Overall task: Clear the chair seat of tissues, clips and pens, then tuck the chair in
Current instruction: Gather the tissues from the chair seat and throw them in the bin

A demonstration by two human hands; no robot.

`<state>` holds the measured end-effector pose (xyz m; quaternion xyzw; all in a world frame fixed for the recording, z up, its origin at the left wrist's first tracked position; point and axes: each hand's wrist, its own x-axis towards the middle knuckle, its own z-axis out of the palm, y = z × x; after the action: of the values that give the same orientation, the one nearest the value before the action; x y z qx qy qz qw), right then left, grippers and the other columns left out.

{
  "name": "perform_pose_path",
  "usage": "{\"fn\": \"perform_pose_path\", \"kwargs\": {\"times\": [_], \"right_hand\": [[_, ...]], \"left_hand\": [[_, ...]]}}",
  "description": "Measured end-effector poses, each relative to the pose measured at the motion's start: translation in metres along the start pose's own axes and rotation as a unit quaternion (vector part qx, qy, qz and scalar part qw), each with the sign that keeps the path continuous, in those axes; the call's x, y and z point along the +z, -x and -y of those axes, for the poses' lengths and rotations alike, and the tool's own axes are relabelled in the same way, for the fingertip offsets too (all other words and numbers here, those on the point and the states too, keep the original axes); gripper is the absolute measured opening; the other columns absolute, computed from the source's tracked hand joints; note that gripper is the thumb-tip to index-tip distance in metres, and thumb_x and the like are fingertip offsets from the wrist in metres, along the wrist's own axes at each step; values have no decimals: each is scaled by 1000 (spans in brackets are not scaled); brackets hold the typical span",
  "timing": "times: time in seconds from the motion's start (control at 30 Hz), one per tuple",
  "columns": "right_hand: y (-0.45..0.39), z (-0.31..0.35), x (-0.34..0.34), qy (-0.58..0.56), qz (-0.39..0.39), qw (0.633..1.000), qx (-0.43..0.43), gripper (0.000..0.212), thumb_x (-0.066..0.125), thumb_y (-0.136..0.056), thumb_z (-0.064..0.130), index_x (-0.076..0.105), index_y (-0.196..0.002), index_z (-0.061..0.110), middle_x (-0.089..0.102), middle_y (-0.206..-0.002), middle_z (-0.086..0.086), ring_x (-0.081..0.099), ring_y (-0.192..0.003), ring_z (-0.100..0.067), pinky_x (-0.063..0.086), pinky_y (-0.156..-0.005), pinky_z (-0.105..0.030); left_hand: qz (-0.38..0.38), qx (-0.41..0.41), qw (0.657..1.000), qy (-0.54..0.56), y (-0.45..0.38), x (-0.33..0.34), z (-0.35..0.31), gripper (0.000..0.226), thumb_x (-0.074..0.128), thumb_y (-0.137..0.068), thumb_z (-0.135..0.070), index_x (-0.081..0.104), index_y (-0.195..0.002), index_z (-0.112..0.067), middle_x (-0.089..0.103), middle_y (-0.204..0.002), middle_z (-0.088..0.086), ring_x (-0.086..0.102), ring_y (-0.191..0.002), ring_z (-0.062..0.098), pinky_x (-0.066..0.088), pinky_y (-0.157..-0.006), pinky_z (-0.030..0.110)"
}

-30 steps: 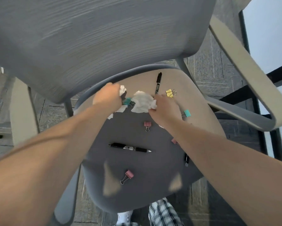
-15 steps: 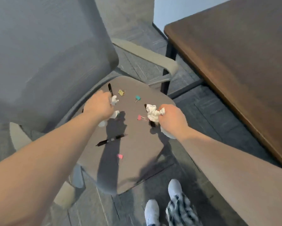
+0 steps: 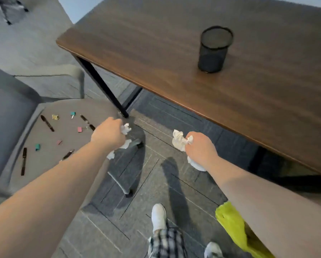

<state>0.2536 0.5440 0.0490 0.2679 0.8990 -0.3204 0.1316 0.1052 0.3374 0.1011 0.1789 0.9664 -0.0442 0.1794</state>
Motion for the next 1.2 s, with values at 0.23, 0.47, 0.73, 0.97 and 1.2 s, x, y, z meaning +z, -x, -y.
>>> {"fn": "perform_pose_path", "kwargs": {"times": [0.23,0.47,0.73,0.97,1.2], "right_hand": [[85,-158,-8,-38,-14,991,128,8,44,-89,10,50,-86,14,59,-93,-8,57,-84,-27,44,-65,-31],[149,-266,25,-109,-37,960,254,6,45,-89,14,52,-89,13,61,-104,-14,58,-99,-33,36,-71,-30],[206,-337,75,-207,-96,896,381,23,46,-95,21,59,-108,6,64,-112,-15,58,-104,-33,38,-76,-30],[222,-397,89,-221,-112,875,416,28,50,-93,19,57,-117,7,63,-120,-15,57,-111,-35,43,-83,-32],[212,-435,100,-270,-129,860,413,22,52,-91,18,56,-111,9,64,-112,-11,59,-103,-31,43,-77,-31]], "left_hand": [[89,104,990,-20,62,58,-143,35,57,-86,-25,53,-117,-10,49,-118,8,54,-104,29,45,-82,39],[141,188,972,-31,92,146,-239,37,48,-89,-17,51,-125,-12,47,-132,7,54,-114,31,48,-86,40],[215,231,949,-5,149,248,-318,36,49,-91,-18,52,-125,-3,49,-133,16,56,-113,32,49,-83,34],[258,211,940,71,179,310,-382,31,50,-93,-27,56,-112,-2,59,-119,20,59,-106,35,46,-78,34],[276,155,935,159,188,339,-424,55,53,-89,-48,48,-127,-8,55,-125,13,66,-100,35,53,-75,35]]}}
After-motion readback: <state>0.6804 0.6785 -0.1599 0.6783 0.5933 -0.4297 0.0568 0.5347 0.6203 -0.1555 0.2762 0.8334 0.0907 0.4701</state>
